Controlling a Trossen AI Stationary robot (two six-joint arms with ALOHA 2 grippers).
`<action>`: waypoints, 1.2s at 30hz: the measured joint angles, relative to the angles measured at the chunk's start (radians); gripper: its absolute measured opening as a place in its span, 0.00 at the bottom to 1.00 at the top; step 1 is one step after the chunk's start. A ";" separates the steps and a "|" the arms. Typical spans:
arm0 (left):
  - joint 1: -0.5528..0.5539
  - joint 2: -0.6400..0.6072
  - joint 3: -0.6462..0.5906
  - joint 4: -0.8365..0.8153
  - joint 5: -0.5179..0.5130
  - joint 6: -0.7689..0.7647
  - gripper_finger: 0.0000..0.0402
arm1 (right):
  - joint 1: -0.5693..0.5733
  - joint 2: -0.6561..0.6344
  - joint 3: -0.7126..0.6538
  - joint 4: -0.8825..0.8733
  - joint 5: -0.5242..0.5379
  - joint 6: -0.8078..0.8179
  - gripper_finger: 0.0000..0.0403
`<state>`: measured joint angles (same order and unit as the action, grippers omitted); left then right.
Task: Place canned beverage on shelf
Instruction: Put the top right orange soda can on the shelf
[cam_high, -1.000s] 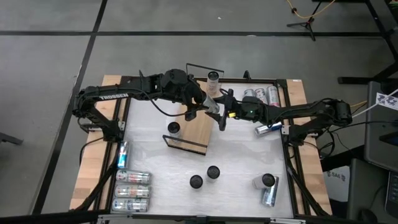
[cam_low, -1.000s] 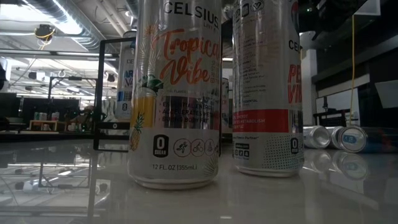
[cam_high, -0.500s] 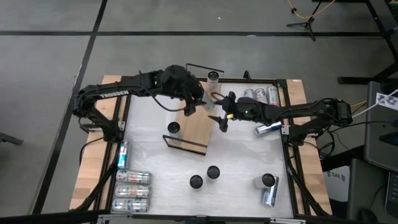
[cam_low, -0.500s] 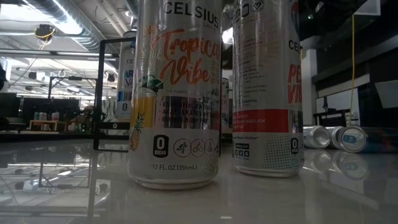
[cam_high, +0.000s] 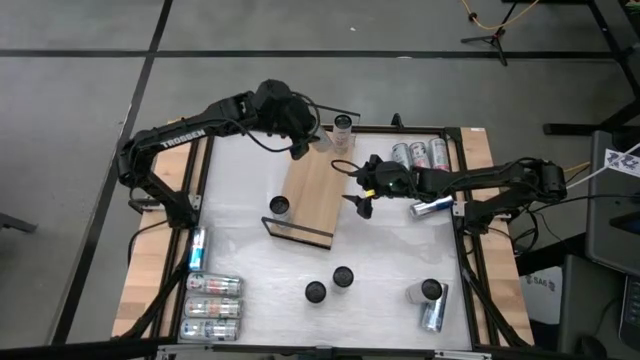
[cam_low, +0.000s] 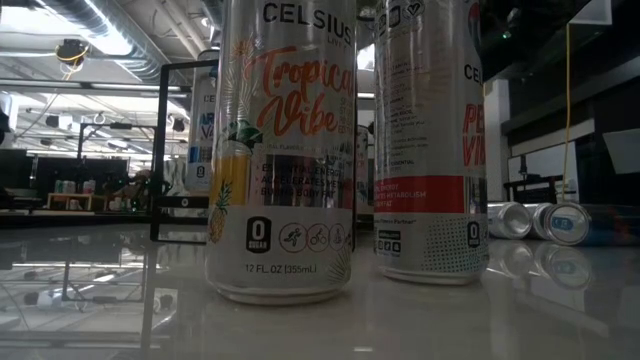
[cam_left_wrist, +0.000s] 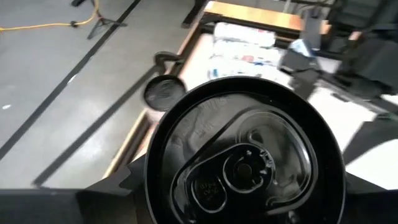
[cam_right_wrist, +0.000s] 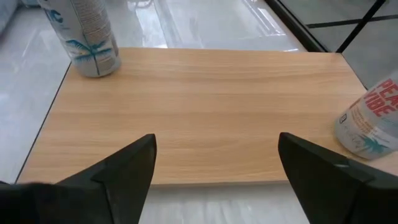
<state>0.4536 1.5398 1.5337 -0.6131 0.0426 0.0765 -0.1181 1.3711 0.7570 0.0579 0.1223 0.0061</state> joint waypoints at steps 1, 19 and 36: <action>0.009 0.000 0.000 -0.004 0.001 0.009 0.61 | 0.000 0.000 0.000 -0.002 0.000 0.000 0.83; 0.174 0.077 0.001 0.000 0.047 0.115 0.61 | 0.000 0.001 -0.001 -0.005 -0.002 0.000 0.83; 0.228 0.273 0.001 0.053 0.148 0.146 0.61 | 0.000 0.001 -0.001 -0.007 -0.003 0.000 0.83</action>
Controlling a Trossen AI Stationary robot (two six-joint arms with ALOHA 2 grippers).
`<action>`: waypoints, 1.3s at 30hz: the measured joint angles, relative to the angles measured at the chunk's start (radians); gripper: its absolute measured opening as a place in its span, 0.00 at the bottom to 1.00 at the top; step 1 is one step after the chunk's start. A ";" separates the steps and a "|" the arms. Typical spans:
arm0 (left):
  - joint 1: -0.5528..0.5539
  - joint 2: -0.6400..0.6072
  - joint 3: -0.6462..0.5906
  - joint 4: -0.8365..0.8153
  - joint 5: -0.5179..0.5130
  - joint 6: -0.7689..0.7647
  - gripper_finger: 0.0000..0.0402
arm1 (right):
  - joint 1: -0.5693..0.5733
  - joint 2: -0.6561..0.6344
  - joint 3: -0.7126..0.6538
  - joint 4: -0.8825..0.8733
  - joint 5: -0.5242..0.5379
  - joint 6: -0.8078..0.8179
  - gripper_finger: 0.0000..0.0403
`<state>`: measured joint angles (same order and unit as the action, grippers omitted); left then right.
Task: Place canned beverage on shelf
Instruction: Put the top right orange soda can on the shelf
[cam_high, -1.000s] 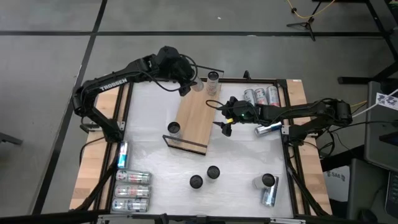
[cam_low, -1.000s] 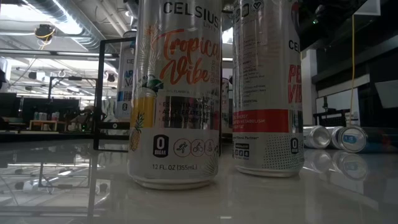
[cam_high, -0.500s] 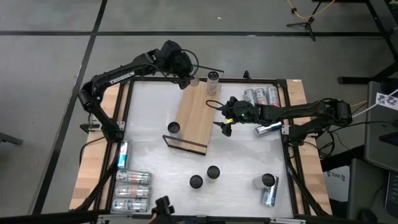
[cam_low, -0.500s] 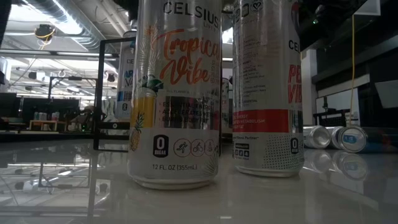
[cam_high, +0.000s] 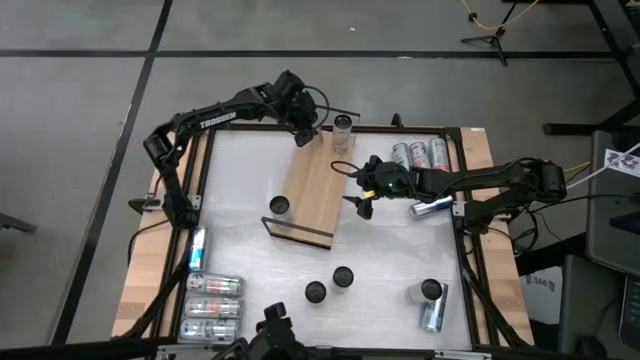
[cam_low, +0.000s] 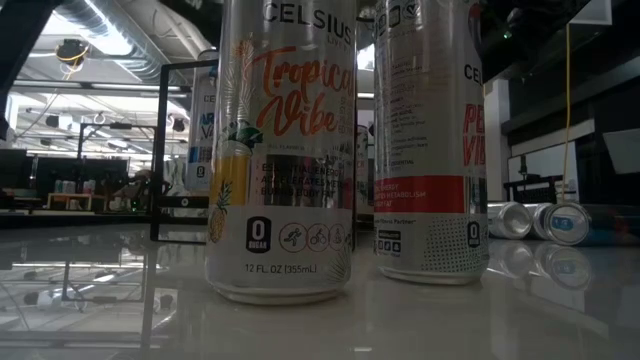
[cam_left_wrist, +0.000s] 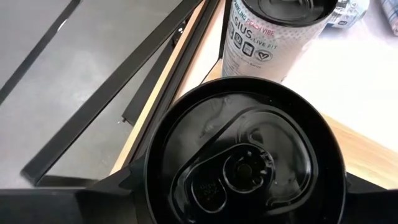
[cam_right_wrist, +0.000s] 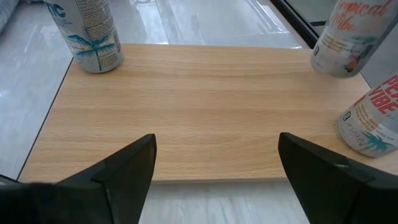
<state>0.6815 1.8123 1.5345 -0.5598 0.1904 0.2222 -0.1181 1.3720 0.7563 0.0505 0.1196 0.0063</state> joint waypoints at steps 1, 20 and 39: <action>0.000 0.002 0.000 0.002 0.003 0.000 0.61 | 0.000 0.000 0.000 0.000 0.000 0.000 0.83; 0.002 0.027 0.000 0.024 -0.024 0.025 0.61 | 0.000 0.000 0.000 0.000 -0.007 0.047 0.83; 0.003 0.034 0.000 0.000 -0.041 0.025 0.65 | 0.000 0.000 0.000 0.000 -0.007 0.049 0.83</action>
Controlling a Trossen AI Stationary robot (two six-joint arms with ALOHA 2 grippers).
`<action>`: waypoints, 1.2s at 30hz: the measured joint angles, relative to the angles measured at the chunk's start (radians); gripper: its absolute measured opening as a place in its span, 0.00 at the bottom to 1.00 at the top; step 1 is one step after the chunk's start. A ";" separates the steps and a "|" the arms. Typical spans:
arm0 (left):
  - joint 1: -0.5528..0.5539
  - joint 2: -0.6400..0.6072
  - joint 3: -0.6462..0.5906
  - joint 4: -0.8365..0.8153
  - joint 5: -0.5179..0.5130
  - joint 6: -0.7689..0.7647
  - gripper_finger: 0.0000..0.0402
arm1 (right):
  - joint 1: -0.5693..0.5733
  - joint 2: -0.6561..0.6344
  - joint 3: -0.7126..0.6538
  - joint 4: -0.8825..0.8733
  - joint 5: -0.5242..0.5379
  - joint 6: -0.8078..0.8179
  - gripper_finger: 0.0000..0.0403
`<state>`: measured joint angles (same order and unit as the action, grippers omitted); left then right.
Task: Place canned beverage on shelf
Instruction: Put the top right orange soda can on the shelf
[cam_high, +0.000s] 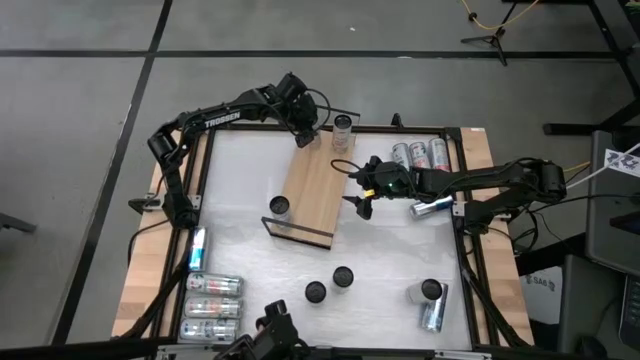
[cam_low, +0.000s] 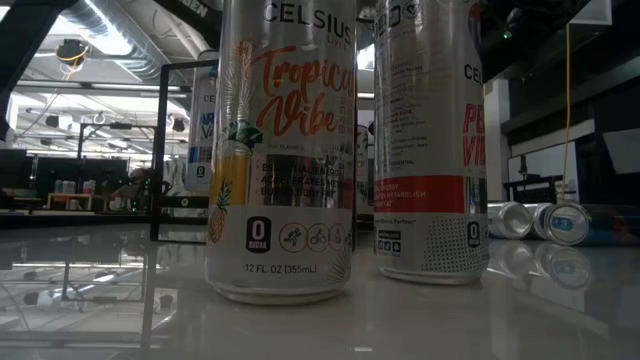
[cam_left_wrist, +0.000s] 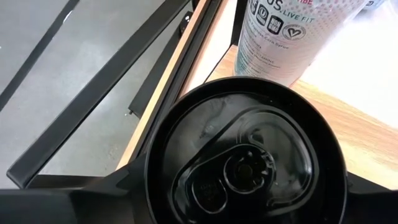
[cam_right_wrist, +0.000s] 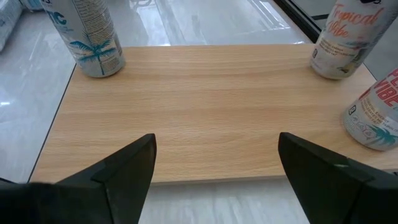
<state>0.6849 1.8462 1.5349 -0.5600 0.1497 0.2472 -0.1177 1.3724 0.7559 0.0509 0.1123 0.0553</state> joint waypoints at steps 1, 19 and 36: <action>0.000 0.000 0.000 0.000 0.000 0.000 0.66 | 0.000 0.000 0.000 0.000 0.000 0.000 0.83; 0.000 -0.002 0.000 0.066 -0.007 0.000 0.73 | 0.000 0.000 0.000 0.000 0.000 0.000 0.83; 0.000 -0.002 0.000 0.092 -0.035 0.001 0.73 | 0.000 0.000 0.000 0.000 0.000 -0.001 0.83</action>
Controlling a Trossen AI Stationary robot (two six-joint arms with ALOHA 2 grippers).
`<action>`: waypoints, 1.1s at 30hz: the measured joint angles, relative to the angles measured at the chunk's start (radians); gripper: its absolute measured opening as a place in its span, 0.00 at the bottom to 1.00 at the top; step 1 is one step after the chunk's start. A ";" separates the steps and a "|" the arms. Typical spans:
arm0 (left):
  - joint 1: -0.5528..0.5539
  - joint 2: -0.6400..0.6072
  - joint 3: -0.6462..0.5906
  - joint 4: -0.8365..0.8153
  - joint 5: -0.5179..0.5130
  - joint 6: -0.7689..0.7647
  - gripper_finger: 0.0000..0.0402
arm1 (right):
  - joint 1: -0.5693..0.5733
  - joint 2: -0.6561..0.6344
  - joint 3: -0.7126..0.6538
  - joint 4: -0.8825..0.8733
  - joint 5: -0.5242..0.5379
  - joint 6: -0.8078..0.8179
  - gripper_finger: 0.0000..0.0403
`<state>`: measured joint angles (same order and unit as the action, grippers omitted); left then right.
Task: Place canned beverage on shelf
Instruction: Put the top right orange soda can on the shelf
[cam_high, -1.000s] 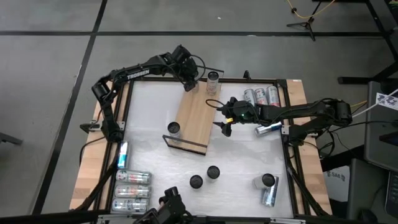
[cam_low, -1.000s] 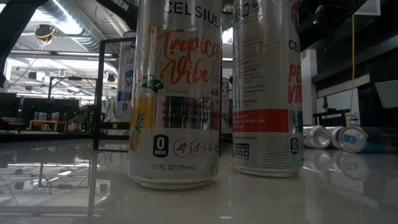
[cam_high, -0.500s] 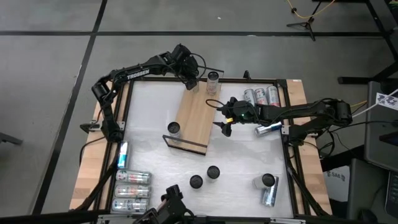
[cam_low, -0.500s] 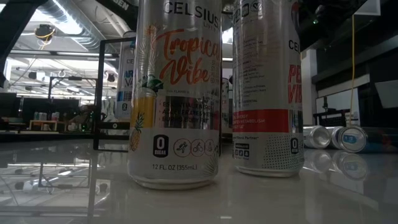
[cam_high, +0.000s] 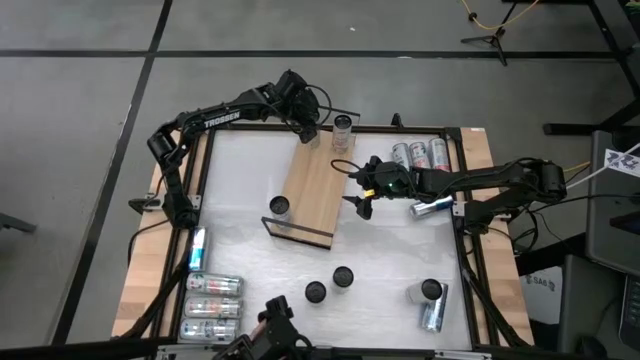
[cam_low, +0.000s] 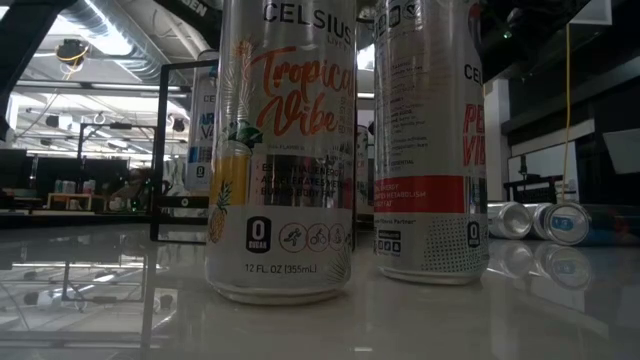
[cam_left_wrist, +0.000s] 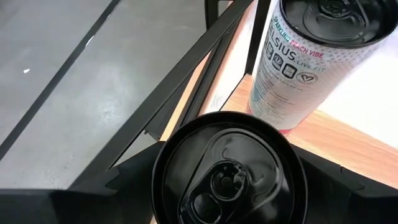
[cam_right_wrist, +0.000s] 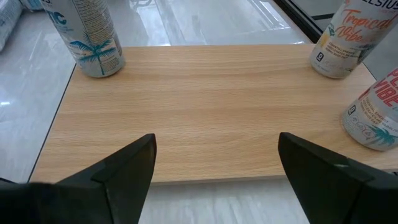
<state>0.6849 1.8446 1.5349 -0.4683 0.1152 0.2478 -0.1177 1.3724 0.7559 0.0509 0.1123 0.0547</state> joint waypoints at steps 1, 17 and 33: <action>0.000 0.000 0.000 0.000 0.000 0.000 0.73 | 0.000 0.000 0.000 0.000 0.000 0.000 0.83; -0.007 -0.034 0.000 0.006 -0.019 -0.001 0.73 | 0.000 0.000 0.000 0.000 0.000 0.000 0.83; -0.096 -0.165 0.000 0.006 -0.019 -0.036 0.73 | 0.000 0.000 0.000 0.000 0.000 -0.010 0.83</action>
<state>0.5893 1.6795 1.5349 -0.4621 0.0961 0.2120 -0.1177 1.3724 0.7559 0.0509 0.1123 0.0452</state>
